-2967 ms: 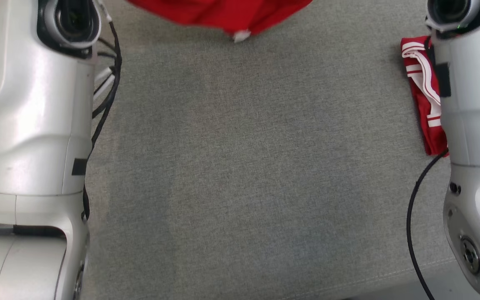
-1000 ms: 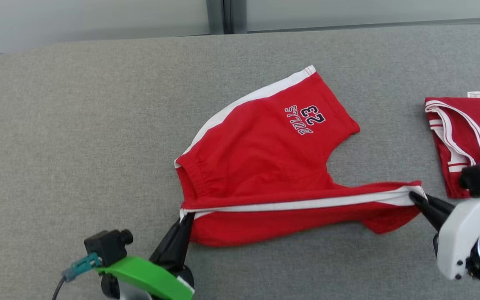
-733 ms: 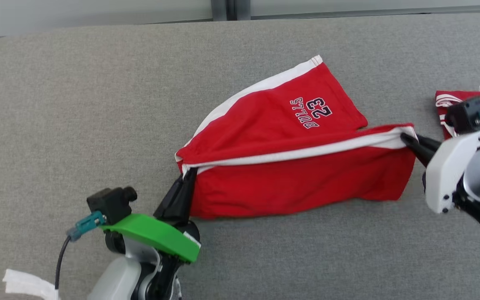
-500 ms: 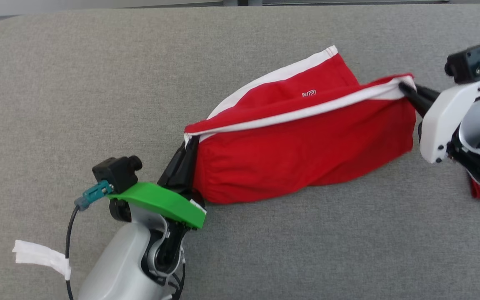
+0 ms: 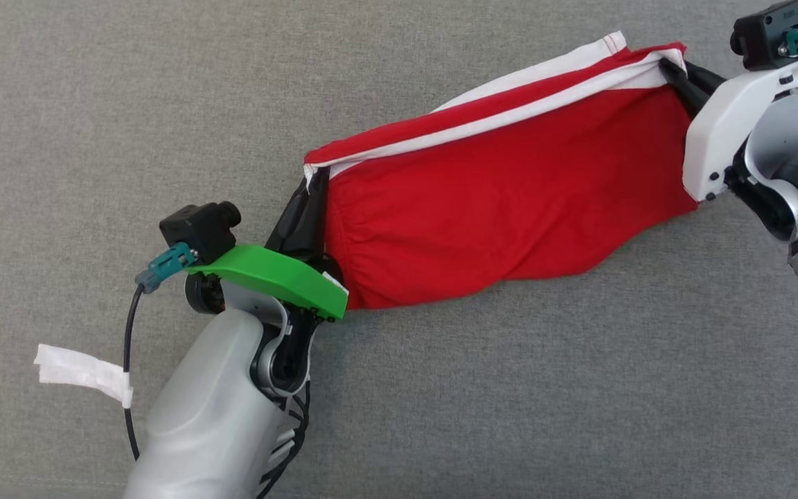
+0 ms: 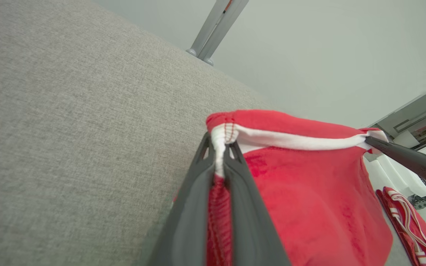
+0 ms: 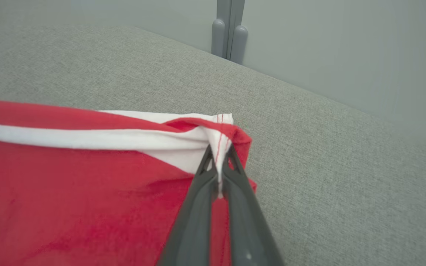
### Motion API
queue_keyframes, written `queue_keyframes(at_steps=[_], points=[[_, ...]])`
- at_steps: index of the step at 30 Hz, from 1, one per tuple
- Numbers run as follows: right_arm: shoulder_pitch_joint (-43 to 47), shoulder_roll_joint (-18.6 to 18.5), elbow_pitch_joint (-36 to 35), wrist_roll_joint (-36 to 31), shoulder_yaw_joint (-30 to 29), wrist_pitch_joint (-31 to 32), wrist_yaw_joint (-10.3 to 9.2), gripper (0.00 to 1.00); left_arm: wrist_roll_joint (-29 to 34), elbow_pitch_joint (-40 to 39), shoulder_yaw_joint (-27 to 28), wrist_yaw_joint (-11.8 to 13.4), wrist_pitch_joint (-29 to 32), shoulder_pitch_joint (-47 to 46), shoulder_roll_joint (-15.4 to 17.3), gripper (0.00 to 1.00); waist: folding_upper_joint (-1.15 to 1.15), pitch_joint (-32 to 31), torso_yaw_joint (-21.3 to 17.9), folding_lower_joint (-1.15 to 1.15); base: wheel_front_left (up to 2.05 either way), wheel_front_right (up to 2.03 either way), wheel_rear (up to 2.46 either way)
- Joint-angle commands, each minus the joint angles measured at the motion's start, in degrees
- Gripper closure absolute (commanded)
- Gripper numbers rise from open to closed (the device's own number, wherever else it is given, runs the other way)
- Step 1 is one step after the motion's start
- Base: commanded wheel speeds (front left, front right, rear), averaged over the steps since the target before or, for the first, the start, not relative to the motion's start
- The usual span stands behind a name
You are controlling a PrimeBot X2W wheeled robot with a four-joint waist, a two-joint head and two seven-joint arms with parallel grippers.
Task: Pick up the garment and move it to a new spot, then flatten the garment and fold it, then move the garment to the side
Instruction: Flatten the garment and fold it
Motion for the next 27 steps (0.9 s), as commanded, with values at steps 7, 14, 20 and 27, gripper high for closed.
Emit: queue_keyframes(at_steps=[7, 14, 20, 27], points=[[-3.4, 1.5, 6.2, 0.5, 1.0, -5.6, -0.11, 0.00, 0.0, 3.3, -1.3, -0.6, -1.1, -3.3, -0.1, 0.00, 0.00, 1.2, 1.5, 0.00, 0.00, 0.00, 0.00], [-4.9, 2.9, 9.2, 2.8, 1.8, -10.3, -0.11, 0.00, 0.0, 0.9, 0.6, -0.9, -1.2, -2.4, -0.2, 0.00, 0.00, 0.1, 1.8, 0.00, 0.00, 0.00, 0.00], [-2.7, 1.6, 11.3, 6.1, 0.4, -8.1, -0.11, 0.00, 7.5, -4.8, 7.1, -0.5, -1.1, 1.8, -0.1, 0.00, 0.00, -2.5, 1.9, 0.00, 0.00, 0.00, 0.00], [1.4, 2.8, 16.1, 10.4, -5.7, -0.9, -0.10, 0.00, 22.9, -13.5, 13.4, -0.4, -1.1, 9.2, -0.2, 0.00, 0.00, -4.7, 2.6, 0.00, 0.00, 0.00, 0.00]])
